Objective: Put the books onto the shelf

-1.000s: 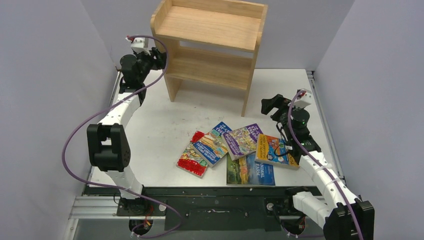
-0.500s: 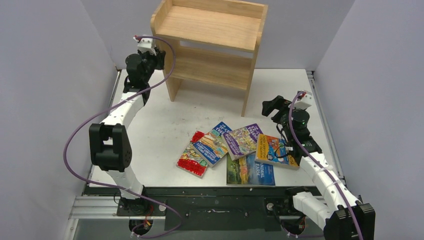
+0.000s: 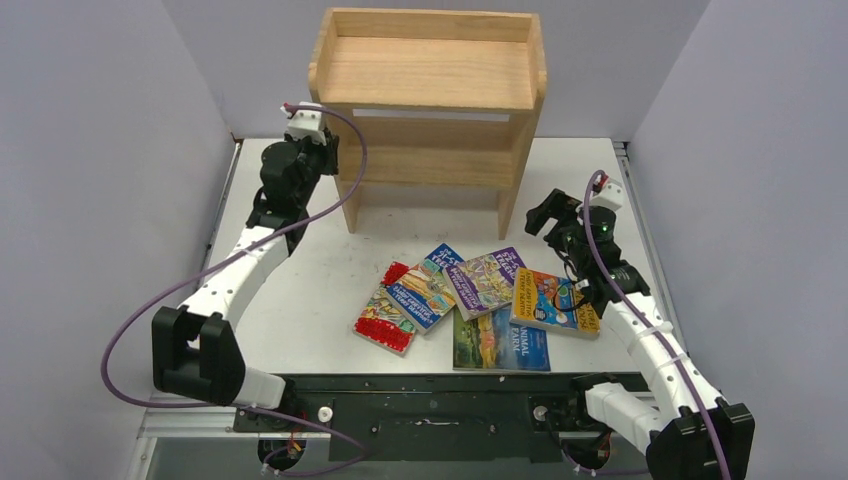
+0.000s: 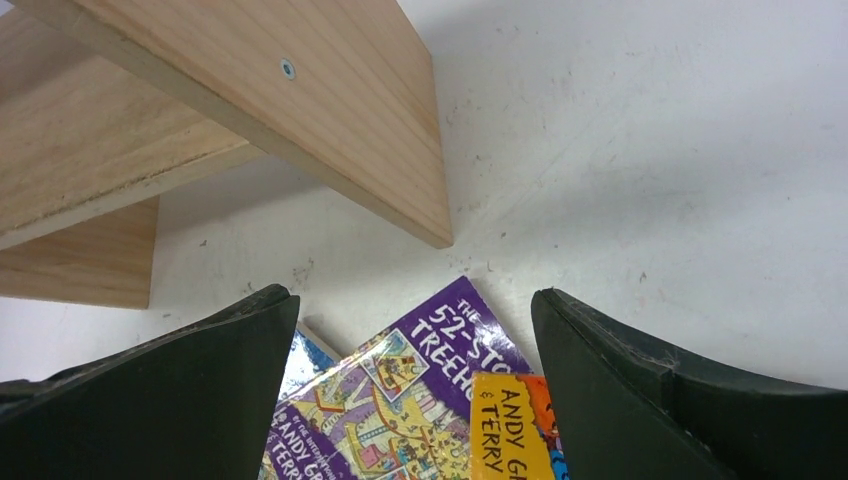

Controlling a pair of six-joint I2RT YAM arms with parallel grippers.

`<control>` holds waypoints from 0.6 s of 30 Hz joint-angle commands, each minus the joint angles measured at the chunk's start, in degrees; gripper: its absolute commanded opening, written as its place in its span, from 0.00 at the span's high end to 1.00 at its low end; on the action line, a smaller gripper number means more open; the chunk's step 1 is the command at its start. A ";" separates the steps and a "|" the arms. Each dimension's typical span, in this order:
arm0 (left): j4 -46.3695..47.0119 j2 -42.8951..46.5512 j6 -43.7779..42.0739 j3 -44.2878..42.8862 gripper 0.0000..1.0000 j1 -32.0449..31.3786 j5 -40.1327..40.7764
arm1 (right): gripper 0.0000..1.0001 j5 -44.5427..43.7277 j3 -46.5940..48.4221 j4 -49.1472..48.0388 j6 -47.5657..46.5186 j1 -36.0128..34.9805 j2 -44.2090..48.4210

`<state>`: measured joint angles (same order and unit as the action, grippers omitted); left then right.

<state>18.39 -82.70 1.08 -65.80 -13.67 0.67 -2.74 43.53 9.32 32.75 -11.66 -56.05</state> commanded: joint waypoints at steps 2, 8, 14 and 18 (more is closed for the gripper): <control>-2.43 8.46 3.09 3.33 0.80 -4.53 -6.82 | 0.10 0.72 4.60 7.77 2.72 0.25 -1.94; -9.93 15.86 3.88 4.39 0.27 -5.96 -4.21 | 0.10 2.13 4.97 13.03 5.08 0.47 -3.49; -19.18 25.78 4.18 5.45 0.06 -6.13 1.84 | 0.10 1.80 2.33 18.58 6.41 0.50 -3.25; -26.20 31.62 5.96 6.81 0.03 -6.15 3.47 | 0.10 -1.79 1.29 22.10 7.76 0.49 -2.83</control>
<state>-0.19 -55.94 4.86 -59.99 -19.73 1.34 -1.63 45.71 27.73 38.70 -11.55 -59.79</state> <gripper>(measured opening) 0.971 0.898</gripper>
